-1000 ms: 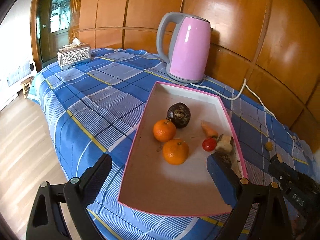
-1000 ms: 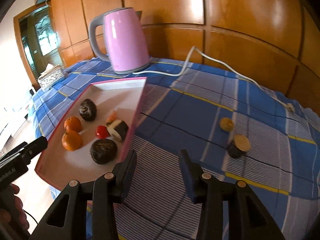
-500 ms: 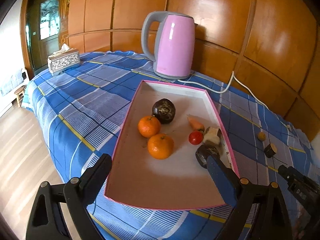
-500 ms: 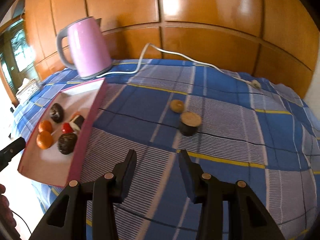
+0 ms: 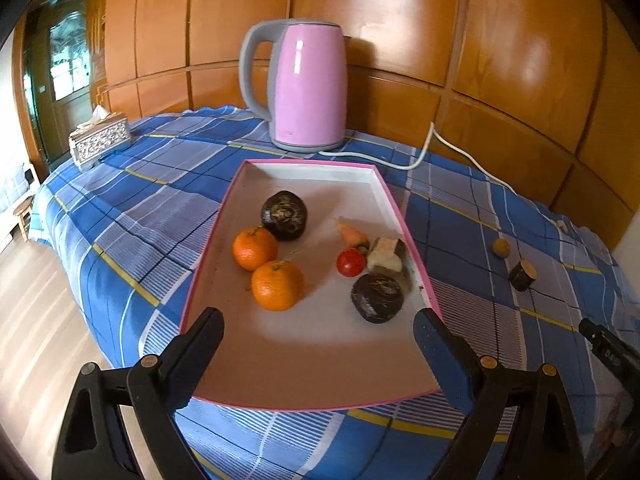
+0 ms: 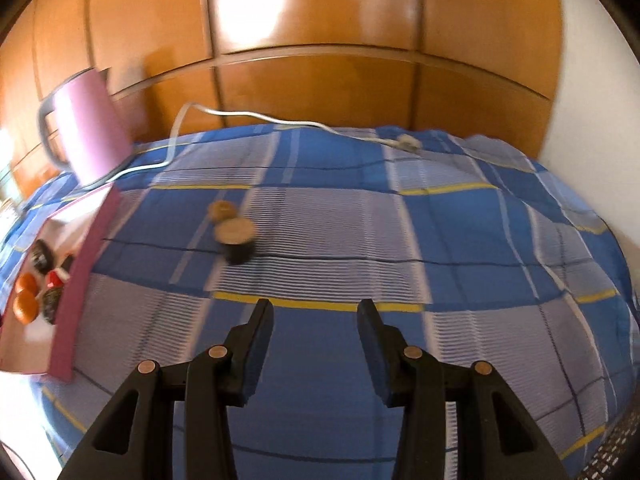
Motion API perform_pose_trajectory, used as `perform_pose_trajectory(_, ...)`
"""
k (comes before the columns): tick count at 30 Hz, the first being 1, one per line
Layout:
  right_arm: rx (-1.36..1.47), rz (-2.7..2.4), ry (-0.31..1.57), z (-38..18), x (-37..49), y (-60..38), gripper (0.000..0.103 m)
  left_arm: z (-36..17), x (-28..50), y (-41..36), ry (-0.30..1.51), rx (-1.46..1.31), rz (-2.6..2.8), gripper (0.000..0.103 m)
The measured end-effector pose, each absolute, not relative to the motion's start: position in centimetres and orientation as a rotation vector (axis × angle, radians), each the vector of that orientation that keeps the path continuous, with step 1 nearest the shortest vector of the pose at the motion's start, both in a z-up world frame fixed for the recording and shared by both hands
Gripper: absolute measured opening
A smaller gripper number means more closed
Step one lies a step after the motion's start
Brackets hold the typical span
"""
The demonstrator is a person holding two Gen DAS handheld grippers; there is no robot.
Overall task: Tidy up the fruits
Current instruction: 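Move the left gripper from the tray toward the round wooden disc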
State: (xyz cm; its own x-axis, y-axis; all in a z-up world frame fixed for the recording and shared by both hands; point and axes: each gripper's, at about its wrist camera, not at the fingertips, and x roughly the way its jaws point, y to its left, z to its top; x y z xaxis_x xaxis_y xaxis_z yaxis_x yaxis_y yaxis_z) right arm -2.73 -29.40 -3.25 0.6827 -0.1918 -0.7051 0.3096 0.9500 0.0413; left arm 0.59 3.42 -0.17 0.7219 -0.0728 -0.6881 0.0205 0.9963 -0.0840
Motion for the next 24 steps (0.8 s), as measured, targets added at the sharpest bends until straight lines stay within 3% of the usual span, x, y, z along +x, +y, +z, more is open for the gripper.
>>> perform_pose_trajectory(24, 0.279, -0.552, 0.776, -5.3, -6.8, -38.1, 0.044, 0.2, 0.7, -2.1, 0.776, 0.012, -0.195, 0.096)
